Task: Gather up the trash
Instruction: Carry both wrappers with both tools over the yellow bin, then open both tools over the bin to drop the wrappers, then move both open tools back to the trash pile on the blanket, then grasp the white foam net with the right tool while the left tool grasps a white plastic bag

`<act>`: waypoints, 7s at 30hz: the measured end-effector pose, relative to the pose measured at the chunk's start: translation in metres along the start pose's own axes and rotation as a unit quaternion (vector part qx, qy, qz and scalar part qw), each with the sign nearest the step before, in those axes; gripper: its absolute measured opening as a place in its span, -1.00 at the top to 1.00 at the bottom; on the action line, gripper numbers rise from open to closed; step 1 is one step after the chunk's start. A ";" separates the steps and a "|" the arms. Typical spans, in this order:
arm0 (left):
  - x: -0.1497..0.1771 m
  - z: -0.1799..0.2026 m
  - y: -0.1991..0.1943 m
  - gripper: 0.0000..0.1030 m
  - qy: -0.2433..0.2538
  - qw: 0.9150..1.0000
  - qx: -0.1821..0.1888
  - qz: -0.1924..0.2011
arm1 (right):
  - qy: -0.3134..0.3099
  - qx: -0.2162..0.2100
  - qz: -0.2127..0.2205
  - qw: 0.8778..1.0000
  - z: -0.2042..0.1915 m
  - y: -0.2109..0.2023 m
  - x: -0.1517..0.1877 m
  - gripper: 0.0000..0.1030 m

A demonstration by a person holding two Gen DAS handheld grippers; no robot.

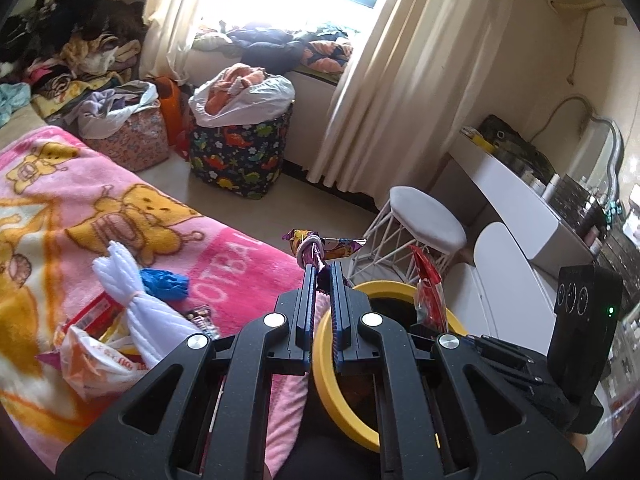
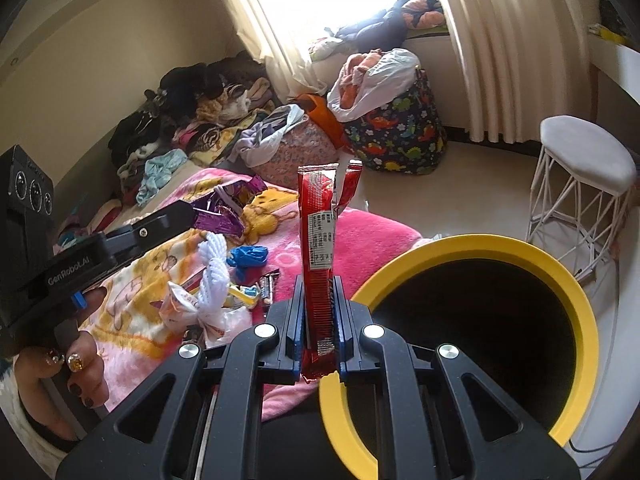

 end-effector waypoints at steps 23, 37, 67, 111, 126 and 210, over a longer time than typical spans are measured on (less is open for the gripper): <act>0.031 0.032 0.046 0.93 0.032 0.997 0.024 -0.060 | 0.075 0.038 -0.012 0.996 0.065 0.002 0.016 0.77; 0.063 0.042 0.085 0.93 0.038 0.991 0.043 -0.117 | 0.116 0.065 -0.037 0.990 0.099 0.013 0.035 0.77; 0.066 0.014 0.092 -0.74 0.024 0.993 0.000 -0.111 | 0.130 0.088 -0.049 0.986 0.109 0.022 0.044 0.01; 0.009 -0.046 -0.009 -0.78 -0.002 0.997 -0.076 0.012 | 0.010 0.030 0.028 0.999 -0.008 -0.004 0.000 -0.44; 0.005 -0.073 -0.030 -0.78 -0.024 0.995 -0.091 0.029 | -0.034 0.001 0.022 0.999 -0.054 0.003 0.003 -0.44; 0.059 -0.169 -0.084 0.47 -0.185 0.978 -0.092 0.023 | -0.081 -0.091 -0.006 0.993 -0.135 0.067 -0.016 0.71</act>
Point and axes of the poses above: each gripper's, at about its wrist camera, not at the fingertips, and y roughly the way its jaws point, z to its right, x to its underside, the point moved 6 cm from there along y, roughly the way its jaws point, and after that the axes turned 15 degrees about x, right-handed, at the moved point
